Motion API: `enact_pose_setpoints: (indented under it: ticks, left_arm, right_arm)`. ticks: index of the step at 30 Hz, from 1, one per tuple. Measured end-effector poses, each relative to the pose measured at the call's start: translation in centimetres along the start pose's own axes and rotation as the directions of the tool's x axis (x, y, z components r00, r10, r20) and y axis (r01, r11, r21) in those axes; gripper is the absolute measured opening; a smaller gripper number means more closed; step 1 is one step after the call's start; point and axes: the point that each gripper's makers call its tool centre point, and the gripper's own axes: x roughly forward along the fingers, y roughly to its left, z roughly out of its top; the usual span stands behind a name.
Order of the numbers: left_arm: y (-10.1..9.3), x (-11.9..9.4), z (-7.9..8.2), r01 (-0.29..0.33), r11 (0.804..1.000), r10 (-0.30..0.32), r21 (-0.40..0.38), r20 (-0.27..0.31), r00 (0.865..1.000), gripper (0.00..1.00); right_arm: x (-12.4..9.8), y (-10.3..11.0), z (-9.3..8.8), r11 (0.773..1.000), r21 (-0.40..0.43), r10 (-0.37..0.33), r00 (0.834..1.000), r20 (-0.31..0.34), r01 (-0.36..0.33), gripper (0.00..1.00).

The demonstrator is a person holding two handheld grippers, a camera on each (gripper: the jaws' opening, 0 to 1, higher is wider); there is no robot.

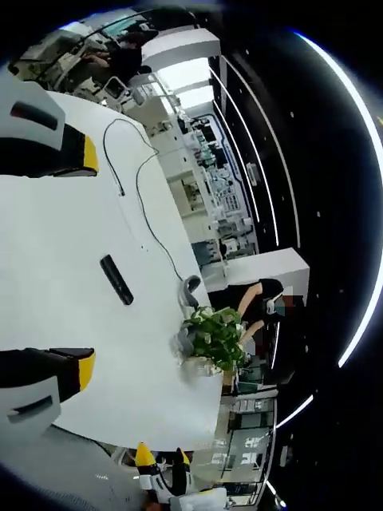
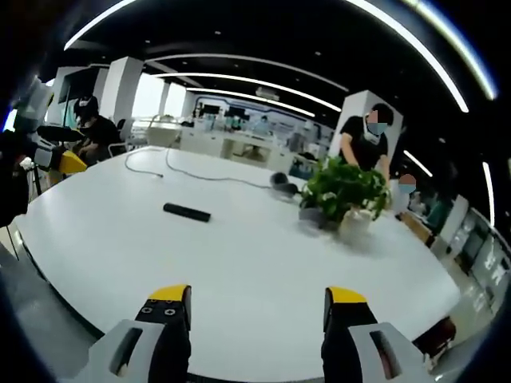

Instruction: Press the specified remote control buttons in sequence, fully releasing each button before pressing the next.

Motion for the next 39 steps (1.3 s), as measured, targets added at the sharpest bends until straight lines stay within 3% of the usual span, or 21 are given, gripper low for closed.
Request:
enact_pose_setpoints:
  ticks: [1,6,10,16,18,19,22,24,27,33,34,35,36,38,39]
  left_arm:
    - [0.2,0.4,-0.1,0.002,1.000,-0.002,0.000,-0.030,1.000,0.88]
    - [0.4,3.6,1.6,0.072,0.995,-0.069,0.072,-0.041,0.997,0.86]
    - [0.4,5.5,1.8,0.148,0.985,-0.140,0.092,-0.088,0.986,0.86]
    - [1.1,9.1,1.8,0.218,0.969,-0.197,0.117,-0.163,0.967,0.85]
    - [0.8,10.2,1.4,0.271,0.956,-0.245,0.113,-0.203,0.948,0.84]
    - [0.9,10.8,1.5,0.275,0.955,-0.249,0.112,-0.204,0.947,0.83]
    - [0.8,12.4,1.2,0.323,0.939,-0.287,0.114,-0.255,0.924,0.79]
    - [0.4,13.6,1.0,0.371,0.924,-0.331,0.093,-0.290,0.898,0.76]
    - [0.7,15.3,1.0,0.392,0.916,-0.351,0.091,-0.296,0.889,0.75]
    - [1.0,18.2,0.1,0.452,0.888,-0.397,0.083,-0.359,0.845,0.70]
    - [0.9,18.6,-0.1,0.466,0.881,-0.407,0.081,-0.372,0.834,0.70]
    - [0.7,19.1,-0.8,0.496,0.866,-0.427,0.071,-0.413,0.805,0.69]
    - [0.5,20.9,-1.7,0.546,0.830,-0.441,0.117,-0.462,0.770,0.63]
    - [0.5,21.7,-2.6,0.572,0.807,-0.439,0.148,-0.499,0.748,0.61]
    - [0.5,22.1,-2.8,0.574,0.805,-0.438,0.150,-0.502,0.746,0.61]
  right_arm:
    - [0.0,0.0,0.0,1.000,-0.002,-0.001,1.000,-0.002,0.001,0.65]
    - [0.0,0.1,-0.2,1.000,-0.008,0.000,1.000,-0.012,0.000,0.63]
    - [0.0,0.1,-0.3,1.000,-0.009,-0.001,1.000,-0.016,0.001,0.60]
    - [0.2,0.2,-0.6,1.000,-0.013,0.008,0.999,-0.037,-0.008,0.54]
    - [0.2,0.4,-0.8,1.000,-0.018,0.014,0.999,-0.047,-0.015,0.53]
    - [0.2,0.3,-0.8,1.000,-0.021,0.013,0.999,-0.047,-0.014,0.53]
    - [0.3,0.4,-1.1,1.000,-0.018,0.015,0.998,-0.062,-0.016,0.51]
    - [0.4,0.3,-1.2,1.000,-0.020,0.014,0.998,-0.069,-0.016,0.50]
    - [0.4,0.5,-1.5,0.999,-0.022,0.022,0.996,-0.084,-0.024,0.47]
    - [0.5,0.8,-1.8,0.999,-0.011,0.037,0.994,-0.104,-0.038,0.38]
    - [0.5,0.8,-1.8,0.999,-0.008,0.040,0.994,-0.105,-0.041,0.35]
    - [0.5,0.8,-1.9,0.999,-0.005,0.043,0.993,-0.108,-0.044,0.29]
    - [0.5,0.9,-2.0,0.999,0.003,0.047,0.992,-0.115,-0.047,0.29]
    - [0.5,1.0,-2.1,0.999,0.004,0.053,0.991,-0.123,-0.053,0.26]
    - [0.5,1.1,-2.2,0.998,0.003,0.056,0.990,-0.130,-0.056,0.25]
